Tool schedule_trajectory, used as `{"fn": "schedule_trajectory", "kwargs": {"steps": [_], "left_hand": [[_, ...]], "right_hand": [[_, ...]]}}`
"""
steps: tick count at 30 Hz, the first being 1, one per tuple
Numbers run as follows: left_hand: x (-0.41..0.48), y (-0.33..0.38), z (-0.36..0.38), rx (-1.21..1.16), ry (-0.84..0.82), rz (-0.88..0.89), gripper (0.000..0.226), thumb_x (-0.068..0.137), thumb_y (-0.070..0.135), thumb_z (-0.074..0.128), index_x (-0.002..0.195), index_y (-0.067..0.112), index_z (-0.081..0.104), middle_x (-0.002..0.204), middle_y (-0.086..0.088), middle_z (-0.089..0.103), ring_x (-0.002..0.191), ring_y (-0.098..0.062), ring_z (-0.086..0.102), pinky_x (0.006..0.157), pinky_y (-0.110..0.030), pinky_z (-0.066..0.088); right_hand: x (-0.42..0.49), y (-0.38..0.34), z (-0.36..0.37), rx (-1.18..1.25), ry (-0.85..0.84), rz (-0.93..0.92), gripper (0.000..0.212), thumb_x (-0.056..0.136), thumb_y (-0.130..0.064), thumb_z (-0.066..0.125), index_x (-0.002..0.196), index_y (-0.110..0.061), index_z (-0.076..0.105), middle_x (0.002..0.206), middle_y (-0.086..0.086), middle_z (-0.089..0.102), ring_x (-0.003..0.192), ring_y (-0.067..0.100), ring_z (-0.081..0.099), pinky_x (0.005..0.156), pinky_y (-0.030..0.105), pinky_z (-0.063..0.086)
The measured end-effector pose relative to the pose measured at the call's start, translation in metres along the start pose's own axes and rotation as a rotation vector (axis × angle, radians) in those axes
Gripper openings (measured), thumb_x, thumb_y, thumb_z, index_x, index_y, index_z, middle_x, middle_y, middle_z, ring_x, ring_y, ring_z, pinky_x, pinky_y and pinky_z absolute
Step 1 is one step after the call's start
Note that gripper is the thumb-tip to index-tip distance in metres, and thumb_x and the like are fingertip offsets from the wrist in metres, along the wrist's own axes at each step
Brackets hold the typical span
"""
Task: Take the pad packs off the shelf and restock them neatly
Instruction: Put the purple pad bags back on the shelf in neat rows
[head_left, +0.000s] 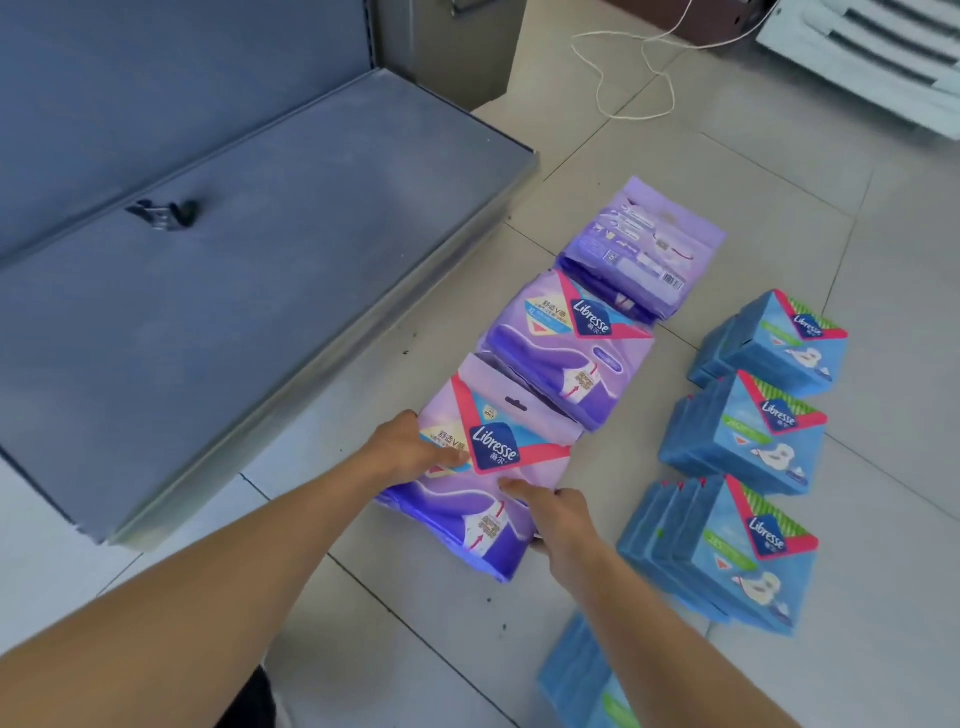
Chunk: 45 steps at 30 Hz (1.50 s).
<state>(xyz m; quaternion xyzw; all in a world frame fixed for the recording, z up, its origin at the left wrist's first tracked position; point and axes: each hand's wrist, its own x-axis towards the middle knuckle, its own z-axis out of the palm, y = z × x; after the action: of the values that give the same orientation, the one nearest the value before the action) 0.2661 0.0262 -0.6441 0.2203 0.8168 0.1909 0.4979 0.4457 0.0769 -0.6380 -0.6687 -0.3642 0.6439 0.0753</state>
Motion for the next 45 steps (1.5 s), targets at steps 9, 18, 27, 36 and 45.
{"fn": "schedule_trajectory", "kwargs": {"steps": [9, 18, 27, 36, 45], "left_hand": [[-0.038, 0.011, 0.000, -0.079, 0.067, -0.001, 0.059, 0.070, 0.042, 0.080, 0.114, 0.016, 0.051, 0.116, -0.004, 0.063, 0.103, -0.024, 0.062, 0.091, -0.038, 0.052], [-0.150, 0.081, -0.077, -0.064, 0.235, 0.223, 0.064, 0.063, 0.051, 0.077, 0.115, 0.019, 0.060, 0.116, -0.001, 0.067, 0.101, -0.022, 0.065, 0.091, -0.035, 0.052], [-0.307, 0.170, -0.217, -0.038, 0.739, 0.503, 0.058, 0.083, 0.042, 0.064, 0.124, 0.009, 0.038, 0.129, -0.008, 0.045, 0.121, -0.027, 0.047, 0.098, -0.036, 0.041], [-0.377, 0.101, -0.372, -0.312, 1.306, 0.469, 0.044, 0.085, 0.038, 0.062, 0.111, 0.011, 0.039, 0.118, -0.004, 0.044, 0.111, -0.025, 0.045, 0.084, -0.031, 0.038], [-0.318, 0.012, -0.458, -0.453, 1.472, 0.312, 0.044, 0.084, 0.031, 0.067, 0.113, 0.009, 0.042, 0.118, -0.007, 0.047, 0.113, -0.024, 0.047, 0.095, -0.035, 0.043]], "right_hand": [[-0.024, -0.022, -0.013, -0.108, -0.065, -0.014, 0.043, 0.075, -0.015, 0.080, 0.107, -0.003, 0.054, 0.101, 0.013, 0.069, 0.076, 0.024, 0.065, 0.071, 0.039, 0.054], [-0.130, -0.100, -0.024, -0.081, -0.179, -0.317, 0.023, 0.079, -0.007, 0.075, 0.093, -0.006, 0.057, 0.088, 0.011, 0.070, 0.073, 0.025, 0.065, 0.057, 0.031, 0.050], [-0.292, -0.263, 0.010, -0.085, -0.361, -0.833, 0.021, 0.079, 0.003, 0.069, 0.100, 0.000, 0.064, 0.077, 0.010, 0.075, 0.056, 0.017, 0.070, 0.045, 0.023, 0.051], [-0.391, -0.343, 0.211, -0.176, -0.677, -1.126, 0.054, 0.060, 0.004, 0.084, 0.107, -0.010, 0.063, 0.095, 0.005, 0.075, 0.077, 0.017, 0.074, 0.059, 0.028, 0.057], [-0.369, -0.351, 0.390, -0.358, -0.685, -1.163, 0.071, 0.044, -0.011, 0.095, 0.105, -0.018, 0.060, 0.099, 0.002, 0.073, 0.089, 0.022, 0.071, 0.081, 0.048, 0.058]]}}
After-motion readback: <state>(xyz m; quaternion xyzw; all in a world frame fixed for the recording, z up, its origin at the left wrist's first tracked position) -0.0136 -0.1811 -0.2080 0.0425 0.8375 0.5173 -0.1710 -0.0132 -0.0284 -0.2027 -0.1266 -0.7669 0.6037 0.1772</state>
